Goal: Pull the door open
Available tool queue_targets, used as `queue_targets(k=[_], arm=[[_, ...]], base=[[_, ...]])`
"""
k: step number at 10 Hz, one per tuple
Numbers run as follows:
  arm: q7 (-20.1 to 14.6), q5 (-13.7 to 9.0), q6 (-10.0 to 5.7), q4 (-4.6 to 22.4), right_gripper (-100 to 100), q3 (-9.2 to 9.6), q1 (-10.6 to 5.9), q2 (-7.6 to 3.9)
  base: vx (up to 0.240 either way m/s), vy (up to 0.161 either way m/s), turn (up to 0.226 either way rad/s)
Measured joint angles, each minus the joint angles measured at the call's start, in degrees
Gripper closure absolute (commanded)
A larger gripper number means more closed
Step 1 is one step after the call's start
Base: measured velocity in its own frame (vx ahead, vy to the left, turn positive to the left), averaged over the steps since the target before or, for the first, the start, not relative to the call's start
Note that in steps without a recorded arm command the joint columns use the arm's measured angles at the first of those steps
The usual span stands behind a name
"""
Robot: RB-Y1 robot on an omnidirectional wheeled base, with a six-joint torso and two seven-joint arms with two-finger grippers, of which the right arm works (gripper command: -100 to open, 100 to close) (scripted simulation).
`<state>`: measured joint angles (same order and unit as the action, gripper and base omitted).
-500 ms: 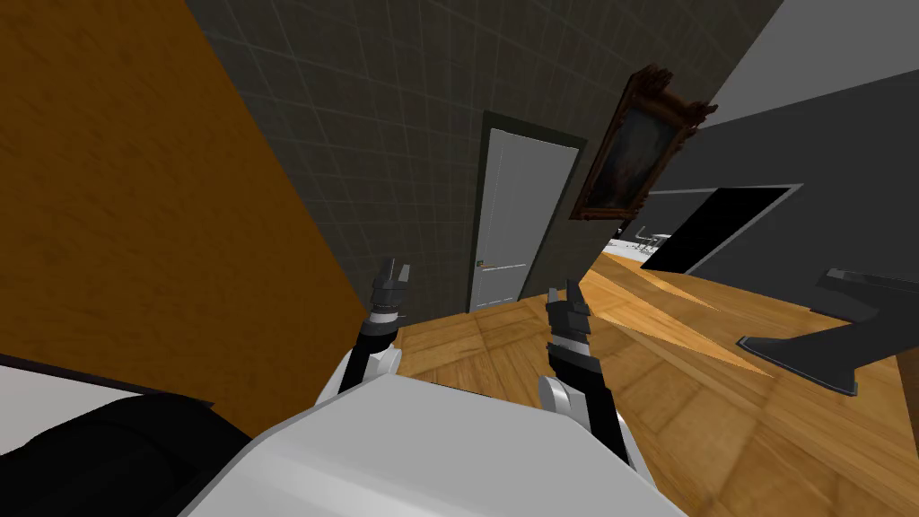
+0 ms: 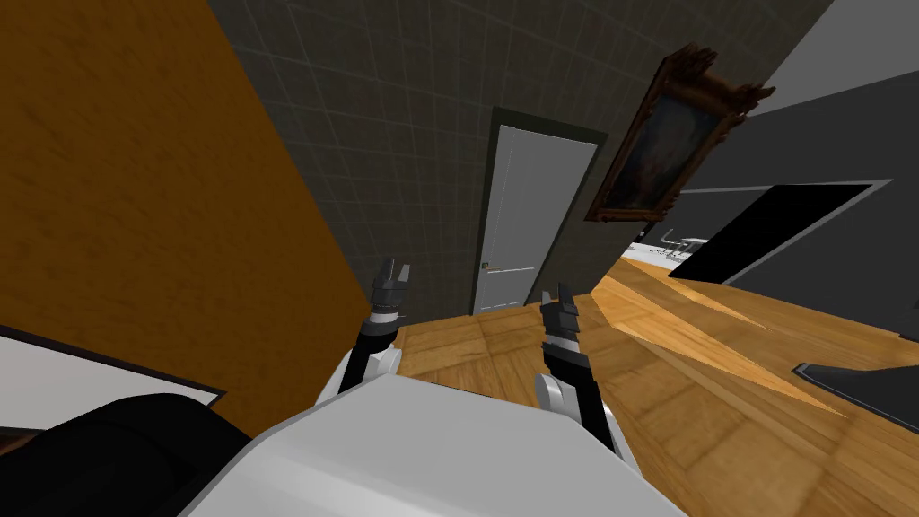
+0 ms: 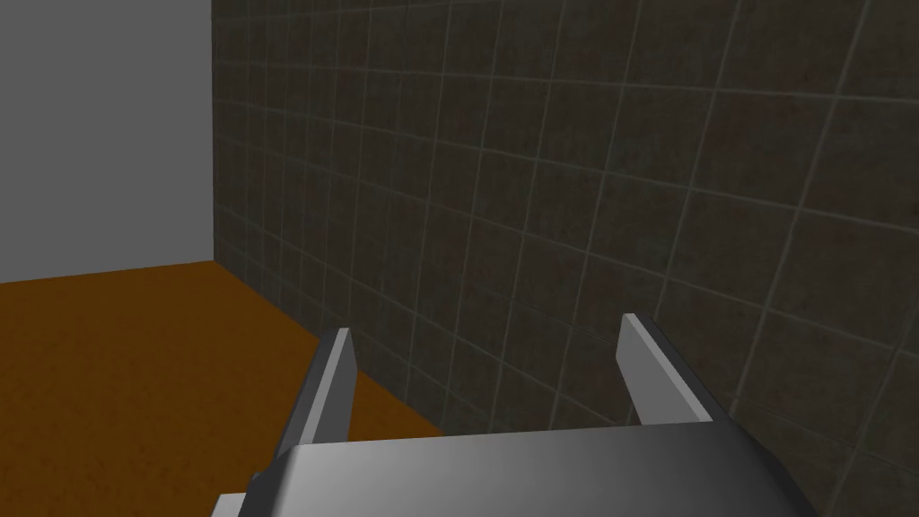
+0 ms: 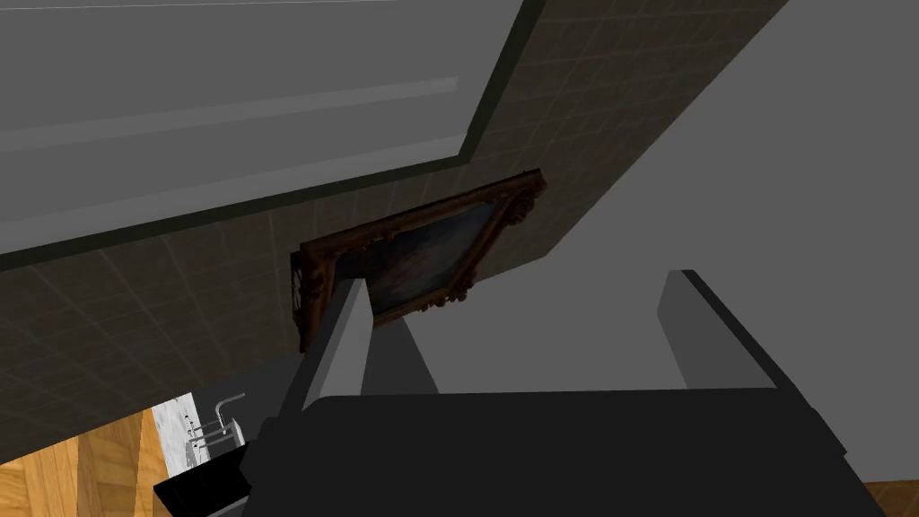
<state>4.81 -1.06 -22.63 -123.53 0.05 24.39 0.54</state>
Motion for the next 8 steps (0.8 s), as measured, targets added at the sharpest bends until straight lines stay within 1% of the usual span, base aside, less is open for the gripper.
queue_targets(k=[1, 2, 3, 4, 5, 7, 8], arm=[[0.0, -0.1, -0.78, 1.9, -100, -0.09, -0.59, -0.26], [-0.4, -0.5, -1.51, 3.5, -100, -0.44, -0.94, -0.85], [-0.5, -0.6, -1.75, 4.6, -100, -0.58, -1.39, -0.99], [-0.6, -0.7, -2.26, 6.2, -100, -0.73, -1.76, -1.3], [-0.9, -1.0, -2.69, 8.0, -100, -1.13, -2.61, -1.78], [-1.0, -1.2, -3.01, 10.3, -100, -1.3, -3.62, -2.02], [-1.1, -1.4, -3.35, 11.3, -100, -1.43, -3.83, -2.27]], base=[[0.069, -0.044, 0.153], [0.041, -0.035, 0.062], [0.045, -0.027, 0.117], [0.068, -0.043, 0.189], [0.052, -0.043, 0.053], [0.04, -0.025, 0.083], [0.042, -0.029, 0.125]])
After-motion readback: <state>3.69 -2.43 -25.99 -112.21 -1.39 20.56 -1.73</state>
